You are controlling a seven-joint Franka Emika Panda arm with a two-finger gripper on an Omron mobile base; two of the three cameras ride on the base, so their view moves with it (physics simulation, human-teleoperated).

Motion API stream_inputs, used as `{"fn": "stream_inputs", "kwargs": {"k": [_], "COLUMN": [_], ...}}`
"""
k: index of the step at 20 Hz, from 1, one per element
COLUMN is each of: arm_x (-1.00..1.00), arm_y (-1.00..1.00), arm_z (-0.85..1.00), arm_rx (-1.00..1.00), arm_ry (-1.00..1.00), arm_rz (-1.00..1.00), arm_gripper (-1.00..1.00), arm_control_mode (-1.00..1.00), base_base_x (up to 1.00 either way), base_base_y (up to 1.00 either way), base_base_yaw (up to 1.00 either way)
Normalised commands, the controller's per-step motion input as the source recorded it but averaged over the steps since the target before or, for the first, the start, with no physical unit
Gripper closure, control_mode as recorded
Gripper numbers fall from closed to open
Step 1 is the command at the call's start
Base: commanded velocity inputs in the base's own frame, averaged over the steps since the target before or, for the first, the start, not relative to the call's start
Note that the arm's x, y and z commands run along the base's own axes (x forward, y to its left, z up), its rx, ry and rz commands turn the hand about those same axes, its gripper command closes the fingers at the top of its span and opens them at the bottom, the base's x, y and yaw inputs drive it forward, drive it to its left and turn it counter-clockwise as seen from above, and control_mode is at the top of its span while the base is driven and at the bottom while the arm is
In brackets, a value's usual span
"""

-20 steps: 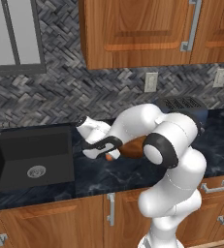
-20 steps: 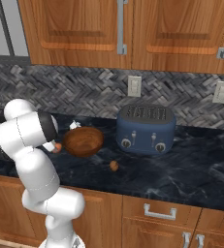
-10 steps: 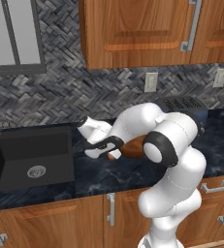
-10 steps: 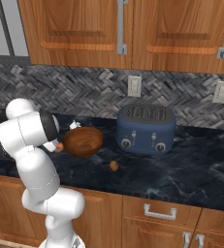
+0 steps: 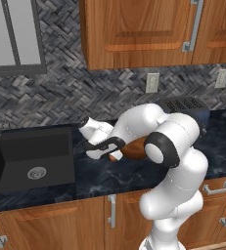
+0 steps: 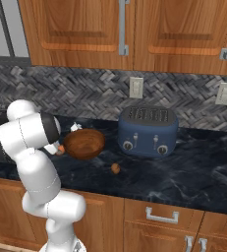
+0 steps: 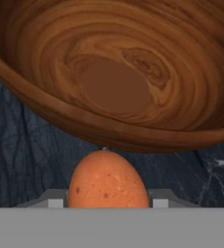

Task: Gather the eggs and milk located in the vicinity of the sink area and place them right next to the bowl.

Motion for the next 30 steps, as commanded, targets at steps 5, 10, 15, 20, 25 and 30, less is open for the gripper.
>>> {"fn": "stream_inputs", "kwargs": {"k": [5, 10, 15, 20, 25, 30], "arm_x": [0.00, 0.00, 0.00, 0.00, -0.23, -0.62], "arm_y": [0.00, 0.00, 0.00, 0.00, 0.00, -0.11], "arm_z": [0.00, 0.00, 0.00, 0.00, 0.39, 0.20], "arm_rx": [0.00, 0.00, 0.00, 0.00, 0.04, 0.01], "arm_ry": [0.00, 0.00, 0.00, 0.01, 0.05, 0.00], "arm_rz": [0.00, 0.00, -0.01, -0.03, -0.01, 0.00], "arm_gripper": [-1.00, -1.00, -1.00, -1.00, -1.00, -1.00], "arm_control_mode": [-1.00, -1.00, -1.00, -1.00, -1.00, -1.00], "base_base_x": [0.00, 0.00, 0.00, 0.00, 0.00, 0.00], "base_base_y": [0.00, 0.00, 0.00, 0.00, 0.00, 0.00], "base_base_yaw": [0.00, 0.00, 0.00, 0.00, 0.00, 0.00]}}
